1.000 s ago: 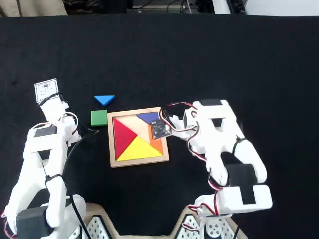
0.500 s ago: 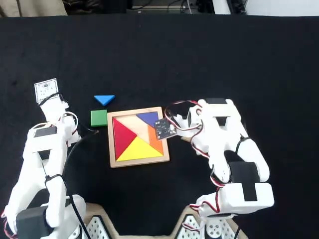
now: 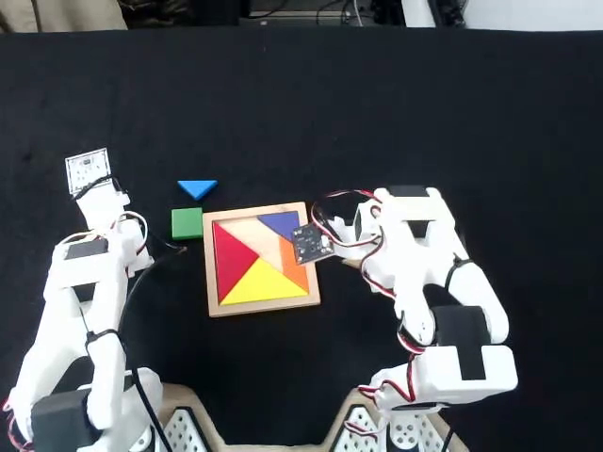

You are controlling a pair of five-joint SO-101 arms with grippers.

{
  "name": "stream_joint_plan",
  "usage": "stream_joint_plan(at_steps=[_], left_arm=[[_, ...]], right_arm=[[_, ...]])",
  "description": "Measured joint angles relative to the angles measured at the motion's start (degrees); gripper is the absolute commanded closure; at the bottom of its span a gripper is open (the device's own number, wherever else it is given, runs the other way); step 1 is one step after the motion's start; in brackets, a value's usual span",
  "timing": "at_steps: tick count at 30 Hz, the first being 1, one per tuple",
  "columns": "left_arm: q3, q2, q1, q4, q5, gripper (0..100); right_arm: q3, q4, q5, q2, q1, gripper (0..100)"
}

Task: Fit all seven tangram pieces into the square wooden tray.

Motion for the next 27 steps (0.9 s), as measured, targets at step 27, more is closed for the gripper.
stream_joint_plan(at_steps=[27], left_arm=[[0.0, 0.0, 0.0, 0.0, 0.0, 97]], right_arm=[[-0.8, -2.9, -0.7, 0.3, 1.0, 82.2]])
